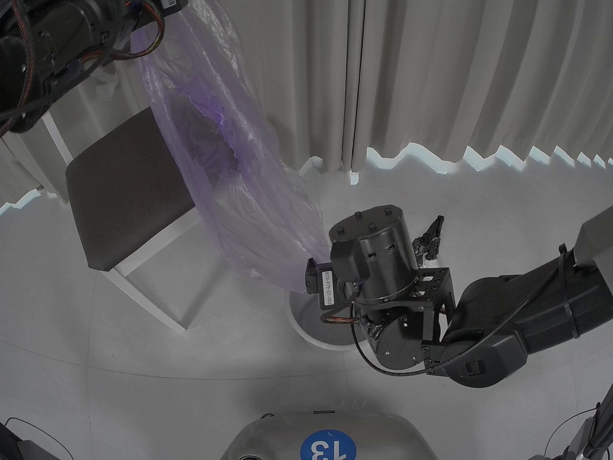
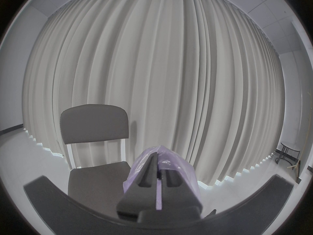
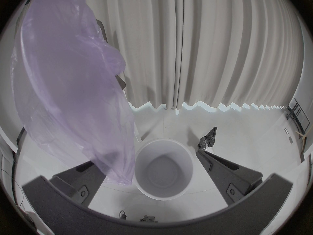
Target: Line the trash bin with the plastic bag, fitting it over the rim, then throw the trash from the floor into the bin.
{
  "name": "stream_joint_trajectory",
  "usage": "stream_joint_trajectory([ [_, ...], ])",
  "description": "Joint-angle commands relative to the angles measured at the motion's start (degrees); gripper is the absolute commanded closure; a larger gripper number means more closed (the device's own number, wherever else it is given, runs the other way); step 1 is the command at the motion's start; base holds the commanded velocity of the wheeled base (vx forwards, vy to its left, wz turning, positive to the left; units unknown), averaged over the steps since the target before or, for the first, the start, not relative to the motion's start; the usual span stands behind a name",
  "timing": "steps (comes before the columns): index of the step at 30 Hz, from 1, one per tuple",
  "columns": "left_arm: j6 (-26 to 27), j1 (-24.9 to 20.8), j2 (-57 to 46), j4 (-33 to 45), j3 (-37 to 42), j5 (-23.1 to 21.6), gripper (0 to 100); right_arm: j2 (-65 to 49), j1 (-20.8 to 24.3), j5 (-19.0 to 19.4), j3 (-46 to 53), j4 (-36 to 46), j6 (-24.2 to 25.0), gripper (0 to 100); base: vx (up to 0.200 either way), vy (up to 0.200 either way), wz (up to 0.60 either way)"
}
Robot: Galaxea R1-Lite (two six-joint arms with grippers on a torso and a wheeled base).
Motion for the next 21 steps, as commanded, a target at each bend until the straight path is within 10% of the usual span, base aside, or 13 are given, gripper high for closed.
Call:
stream_joint_trajectory([
  [1, -0.01, 0.0, -0.05, 0.0, -0.01, 0.02, 100, -0.48, 0.05, 0.02, 0.01, -0.08, 0.04, 0, 0.0, 0.0, 0.0],
  [3, -0.01, 0.0, -0.05, 0.0, -0.01, 0.02, 100, -0.57, 0.14, 0.02, 0.01, -0.08, -0.05, 0, 0.0, 0.0, 0.0],
  [4, -0.01, 0.0, -0.05, 0.0, -0.01, 0.02, 100, -0.57, 0.14, 0.02, 0.01, -0.08, -0.05, 100, 0.0, 0.0, 0.0],
  [21, -0.01, 0.61, -0.32, 0.0, 0.17, -0.15, 100, -5.14, 0.49, -0.07, 1.24, 0.62, -0.58, 100, 0.0, 0.0, 0.0],
])
